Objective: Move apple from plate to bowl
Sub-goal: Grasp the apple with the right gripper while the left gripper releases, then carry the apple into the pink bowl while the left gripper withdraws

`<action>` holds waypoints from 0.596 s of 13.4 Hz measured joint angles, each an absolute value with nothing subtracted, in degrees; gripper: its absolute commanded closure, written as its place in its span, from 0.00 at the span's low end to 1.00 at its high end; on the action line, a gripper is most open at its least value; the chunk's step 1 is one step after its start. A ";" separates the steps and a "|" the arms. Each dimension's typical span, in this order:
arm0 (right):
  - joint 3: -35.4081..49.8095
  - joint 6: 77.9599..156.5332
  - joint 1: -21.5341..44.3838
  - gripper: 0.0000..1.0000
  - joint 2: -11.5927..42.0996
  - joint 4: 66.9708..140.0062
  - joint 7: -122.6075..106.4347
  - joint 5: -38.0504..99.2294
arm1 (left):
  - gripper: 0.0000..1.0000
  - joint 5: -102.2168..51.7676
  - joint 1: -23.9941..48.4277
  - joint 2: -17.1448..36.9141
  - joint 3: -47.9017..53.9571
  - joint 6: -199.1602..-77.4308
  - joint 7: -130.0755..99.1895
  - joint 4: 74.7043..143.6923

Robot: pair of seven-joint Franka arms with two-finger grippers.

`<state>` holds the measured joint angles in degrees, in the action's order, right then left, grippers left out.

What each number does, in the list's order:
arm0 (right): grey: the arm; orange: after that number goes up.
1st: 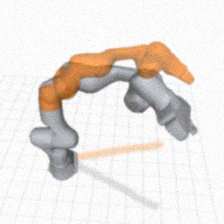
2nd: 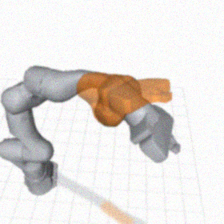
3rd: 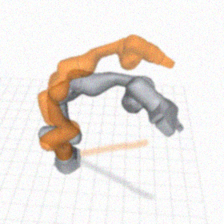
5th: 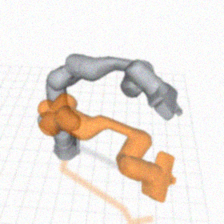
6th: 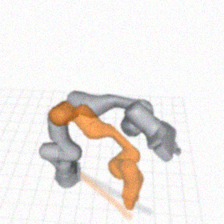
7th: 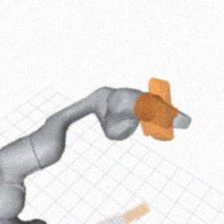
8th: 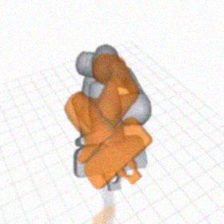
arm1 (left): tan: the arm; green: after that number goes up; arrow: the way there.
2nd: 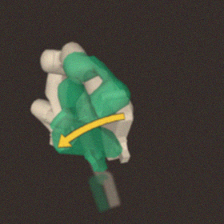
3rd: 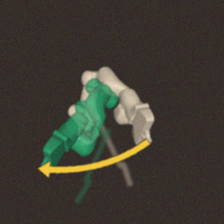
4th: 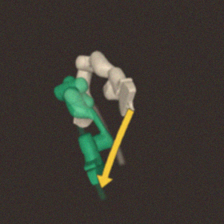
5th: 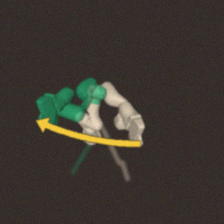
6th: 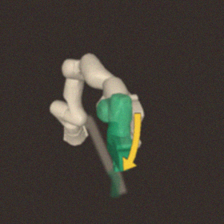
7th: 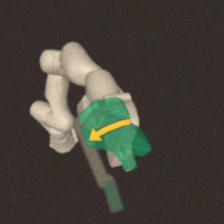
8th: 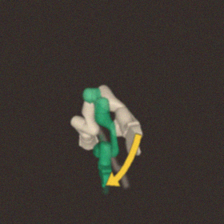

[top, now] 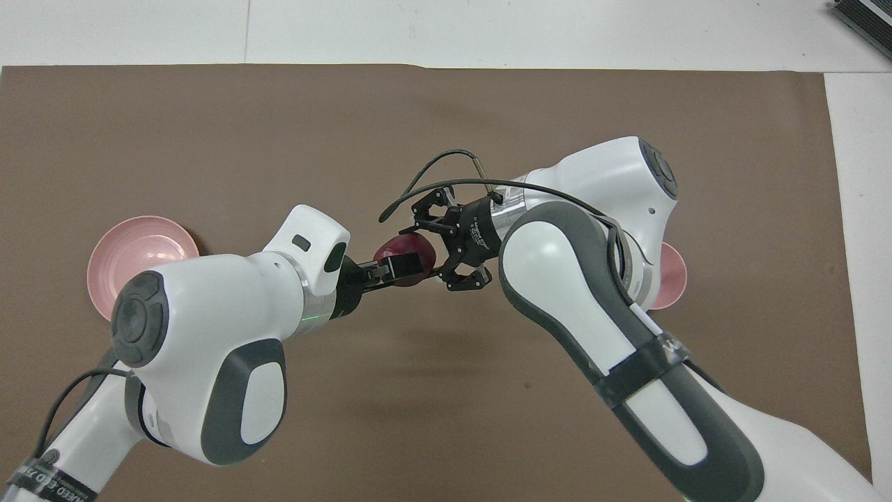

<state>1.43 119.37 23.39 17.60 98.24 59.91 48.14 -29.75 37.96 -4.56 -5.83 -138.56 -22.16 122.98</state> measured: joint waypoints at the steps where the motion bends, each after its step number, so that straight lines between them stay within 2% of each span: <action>1: 1.34 118.92 22.70 0.85 16.66 98.17 59.58 46.00 | 0.00 -29.75 37.79 -4.55 -6.00 -137.79 -21.48 122.85; 5: 0.99 113.74 17.68 0.85 13.23 98.08 53.27 39.15 | 0.00 -28.28 37.67 -4.43 -6.58 -134.37 -19.05 122.88; 8: 0.96 112.45 15.41 0.85 12.33 98.07 48.23 33.78 | 0.00 -21.16 34.89 -4.43 -6.78 -129.55 -16.18 122.86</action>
<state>0.96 112.45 15.41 12.33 98.07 48.23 33.78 -21.16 34.89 -4.43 -6.78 -129.55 -16.18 122.86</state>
